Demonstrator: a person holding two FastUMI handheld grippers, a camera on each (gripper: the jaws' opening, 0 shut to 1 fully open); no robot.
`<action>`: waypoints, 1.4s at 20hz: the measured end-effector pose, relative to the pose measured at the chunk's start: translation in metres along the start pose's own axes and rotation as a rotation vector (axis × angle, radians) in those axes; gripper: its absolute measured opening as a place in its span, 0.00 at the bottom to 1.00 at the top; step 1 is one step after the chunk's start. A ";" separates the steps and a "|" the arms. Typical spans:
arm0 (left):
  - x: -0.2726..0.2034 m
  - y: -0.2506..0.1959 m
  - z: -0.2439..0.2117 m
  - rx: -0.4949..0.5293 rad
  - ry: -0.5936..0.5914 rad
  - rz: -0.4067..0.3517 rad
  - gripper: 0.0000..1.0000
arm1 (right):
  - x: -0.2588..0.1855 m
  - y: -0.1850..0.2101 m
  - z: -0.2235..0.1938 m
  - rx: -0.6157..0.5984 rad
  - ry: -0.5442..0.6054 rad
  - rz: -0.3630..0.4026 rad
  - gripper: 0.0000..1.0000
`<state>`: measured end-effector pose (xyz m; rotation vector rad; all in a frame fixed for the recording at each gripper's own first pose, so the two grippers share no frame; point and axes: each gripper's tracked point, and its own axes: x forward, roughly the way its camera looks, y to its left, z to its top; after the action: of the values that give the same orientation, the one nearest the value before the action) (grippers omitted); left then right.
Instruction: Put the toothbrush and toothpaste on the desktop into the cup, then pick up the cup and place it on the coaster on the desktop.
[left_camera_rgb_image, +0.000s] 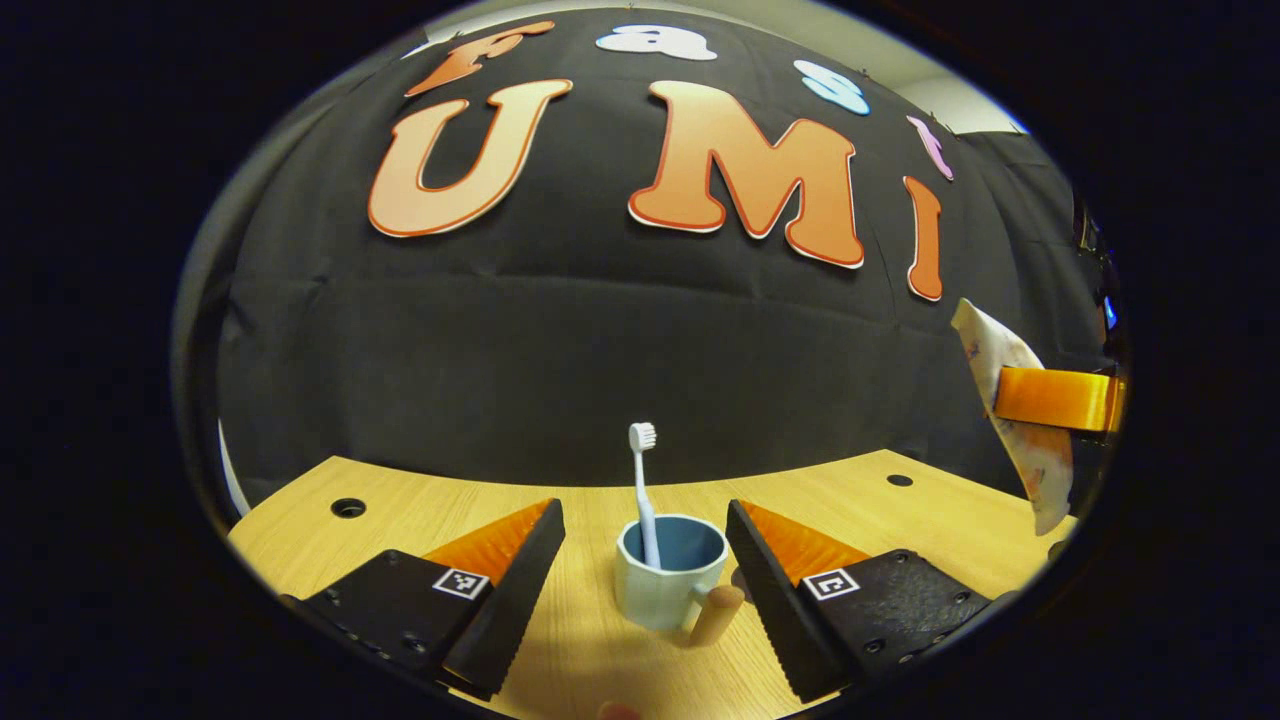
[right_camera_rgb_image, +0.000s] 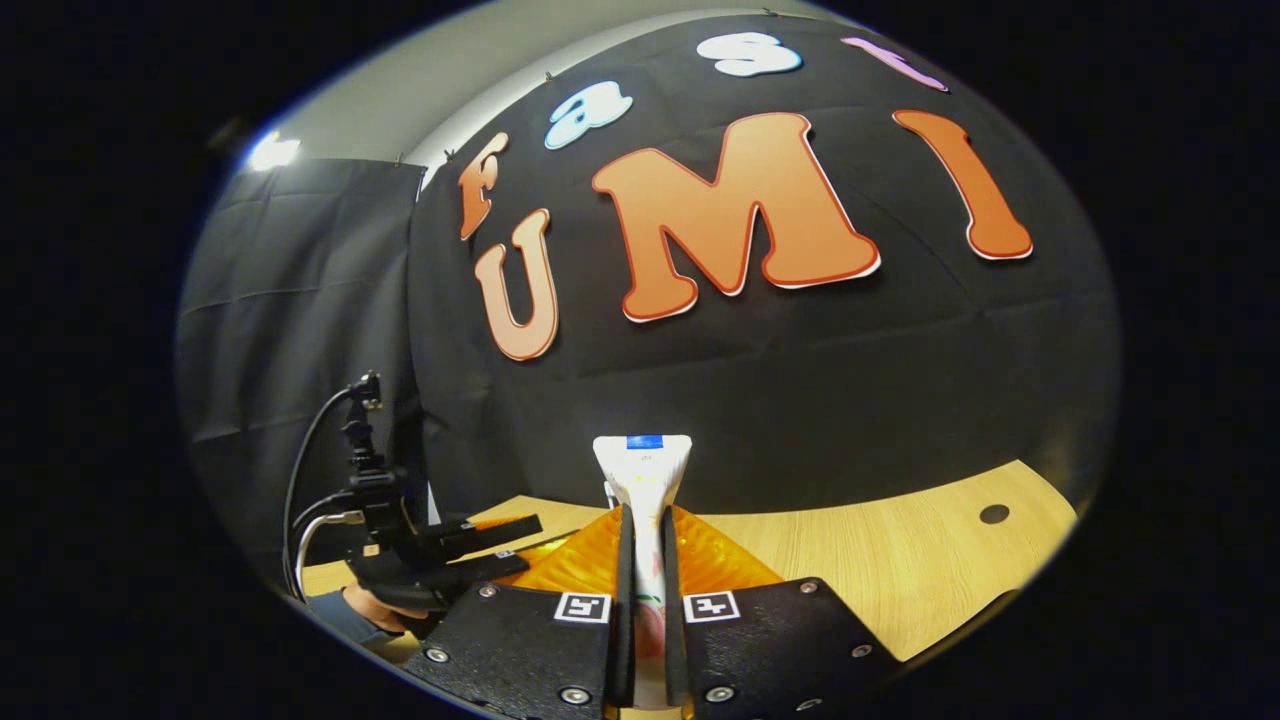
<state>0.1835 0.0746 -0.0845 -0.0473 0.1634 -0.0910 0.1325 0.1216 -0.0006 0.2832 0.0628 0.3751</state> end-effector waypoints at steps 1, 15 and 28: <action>-0.010 0.003 -0.001 -0.008 0.000 0.005 0.98 | 0.004 0.003 0.003 -0.003 -0.011 0.011 0.12; -0.073 0.014 -0.064 -0.011 0.113 0.014 0.98 | 0.104 0.038 0.008 0.074 -0.131 0.114 0.12; -0.079 0.024 -0.074 -0.040 0.140 0.046 0.98 | 0.181 0.037 -0.024 0.097 -0.178 0.177 0.12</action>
<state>0.0954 0.1026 -0.1464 -0.0774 0.3062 -0.0451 0.2852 0.2278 -0.0150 0.4183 -0.1196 0.5220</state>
